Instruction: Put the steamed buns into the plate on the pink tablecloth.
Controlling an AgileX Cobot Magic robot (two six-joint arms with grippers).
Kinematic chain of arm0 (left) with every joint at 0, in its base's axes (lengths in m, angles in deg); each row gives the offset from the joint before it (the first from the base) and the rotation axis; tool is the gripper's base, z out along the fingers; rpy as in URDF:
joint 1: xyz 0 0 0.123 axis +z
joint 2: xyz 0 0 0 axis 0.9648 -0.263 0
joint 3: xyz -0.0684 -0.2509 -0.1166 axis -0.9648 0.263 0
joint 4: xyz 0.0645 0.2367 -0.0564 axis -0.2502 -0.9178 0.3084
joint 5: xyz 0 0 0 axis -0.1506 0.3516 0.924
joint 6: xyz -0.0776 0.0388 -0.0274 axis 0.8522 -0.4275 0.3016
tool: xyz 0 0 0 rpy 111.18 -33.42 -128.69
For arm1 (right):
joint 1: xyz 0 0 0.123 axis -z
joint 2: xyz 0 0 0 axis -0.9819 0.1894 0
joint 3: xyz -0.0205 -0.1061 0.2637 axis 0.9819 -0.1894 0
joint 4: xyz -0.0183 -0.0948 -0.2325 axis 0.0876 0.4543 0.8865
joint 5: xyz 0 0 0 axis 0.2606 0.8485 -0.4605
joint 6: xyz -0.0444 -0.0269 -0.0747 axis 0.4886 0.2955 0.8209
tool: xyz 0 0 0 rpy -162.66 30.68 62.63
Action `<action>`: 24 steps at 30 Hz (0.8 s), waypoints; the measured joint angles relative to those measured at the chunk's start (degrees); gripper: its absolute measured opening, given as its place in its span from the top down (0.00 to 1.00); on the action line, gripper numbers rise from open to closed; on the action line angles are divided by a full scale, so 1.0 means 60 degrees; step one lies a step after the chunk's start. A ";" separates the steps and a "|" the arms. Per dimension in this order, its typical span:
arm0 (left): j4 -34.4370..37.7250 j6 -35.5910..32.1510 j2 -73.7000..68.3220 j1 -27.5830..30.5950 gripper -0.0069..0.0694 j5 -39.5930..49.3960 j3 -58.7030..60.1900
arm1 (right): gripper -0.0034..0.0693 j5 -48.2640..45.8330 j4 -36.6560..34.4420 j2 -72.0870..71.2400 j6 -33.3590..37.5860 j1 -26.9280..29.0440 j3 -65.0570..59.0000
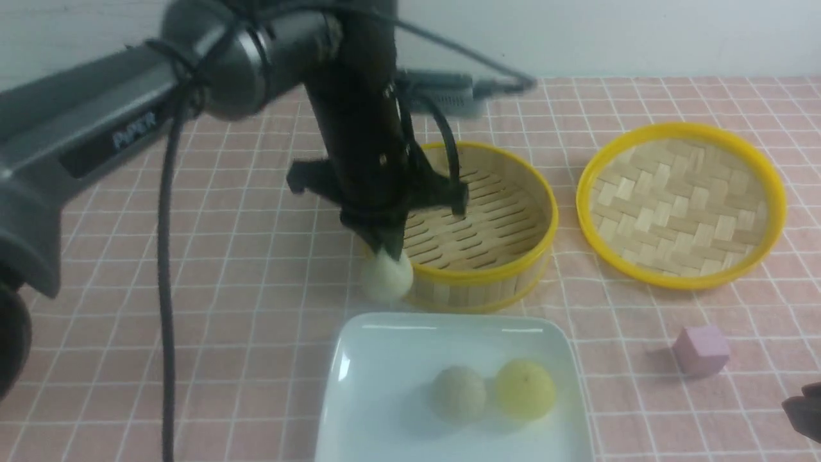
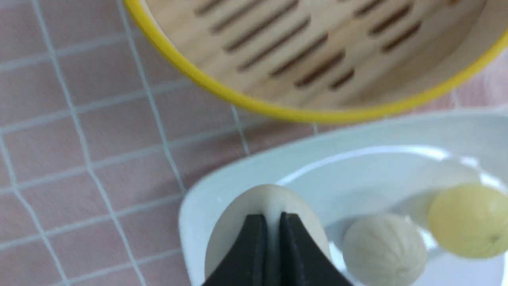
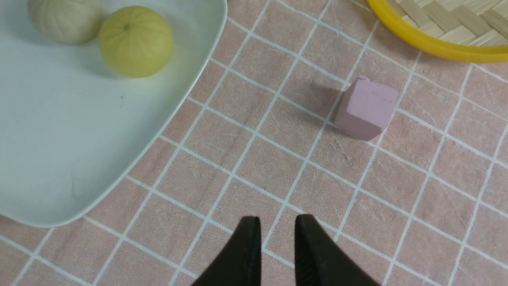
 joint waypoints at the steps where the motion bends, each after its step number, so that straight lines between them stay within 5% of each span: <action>1: 0.0061 -0.0003 -0.0044 -0.0147 0.87 -0.0022 0.0498 | 0.78 -0.0009 0.0000 0.0000 -0.0021 0.0000 0.0000; 10: 0.0301 0.0594 -0.0067 -0.0626 0.82 -0.2505 0.2800 | 0.77 -0.0038 -0.0009 0.0000 -0.0028 0.0000 0.0000; 15: 0.0294 0.0635 -0.0015 -0.0626 0.63 -0.2862 0.2901 | 0.77 -0.0270 -0.0065 -0.0117 -0.0018 0.0000 0.0096; 20: 0.0072 0.0642 0.0502 -0.0626 0.34 -0.3168 0.2901 | 0.93 -0.1548 -0.0118 -0.1303 -0.0019 0.0000 0.1007; 24: -0.0243 0.0642 0.1054 -0.0626 0.22 -0.3167 0.2901 | 0.96 -0.2495 -0.0219 -0.2757 -0.0094 0.0000 0.1334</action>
